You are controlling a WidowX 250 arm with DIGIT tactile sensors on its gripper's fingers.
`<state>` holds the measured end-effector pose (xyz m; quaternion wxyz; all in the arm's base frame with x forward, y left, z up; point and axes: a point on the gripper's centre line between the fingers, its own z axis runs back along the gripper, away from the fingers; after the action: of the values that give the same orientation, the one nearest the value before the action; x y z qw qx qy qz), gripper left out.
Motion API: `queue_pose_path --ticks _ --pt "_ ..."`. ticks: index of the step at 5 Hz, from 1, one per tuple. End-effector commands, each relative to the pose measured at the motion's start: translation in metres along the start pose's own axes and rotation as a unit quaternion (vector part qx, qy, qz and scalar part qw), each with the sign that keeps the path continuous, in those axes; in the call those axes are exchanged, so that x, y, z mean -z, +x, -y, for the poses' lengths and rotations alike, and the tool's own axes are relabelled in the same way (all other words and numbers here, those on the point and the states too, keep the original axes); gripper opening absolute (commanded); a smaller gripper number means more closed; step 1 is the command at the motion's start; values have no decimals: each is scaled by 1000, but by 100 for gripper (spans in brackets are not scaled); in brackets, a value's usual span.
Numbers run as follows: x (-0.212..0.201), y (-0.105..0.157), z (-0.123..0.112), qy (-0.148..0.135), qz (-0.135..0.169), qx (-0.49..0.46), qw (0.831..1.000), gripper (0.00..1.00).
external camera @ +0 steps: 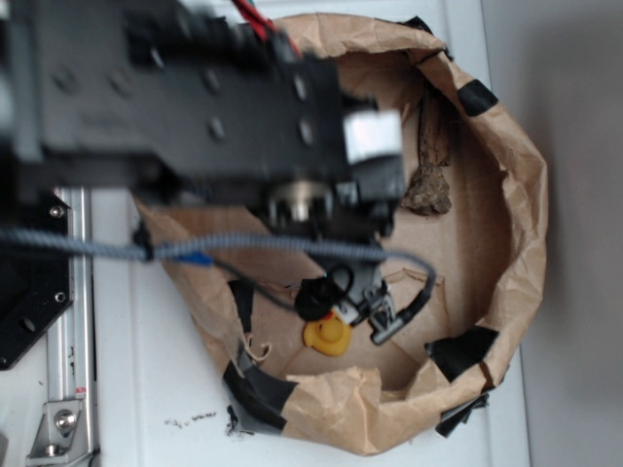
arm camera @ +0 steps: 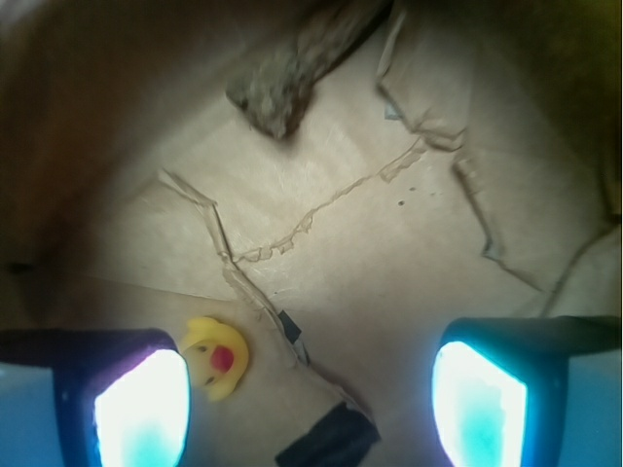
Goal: Grab the yellow duck.
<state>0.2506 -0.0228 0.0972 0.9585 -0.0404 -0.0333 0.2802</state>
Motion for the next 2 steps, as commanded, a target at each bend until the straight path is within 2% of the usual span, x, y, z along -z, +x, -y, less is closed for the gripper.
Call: queue_pose_path --ticks 1,2 --pt "48 -15 4 -36 -14 64 997 100" --pt "49 -19 13 -72 -11 92 993 100"
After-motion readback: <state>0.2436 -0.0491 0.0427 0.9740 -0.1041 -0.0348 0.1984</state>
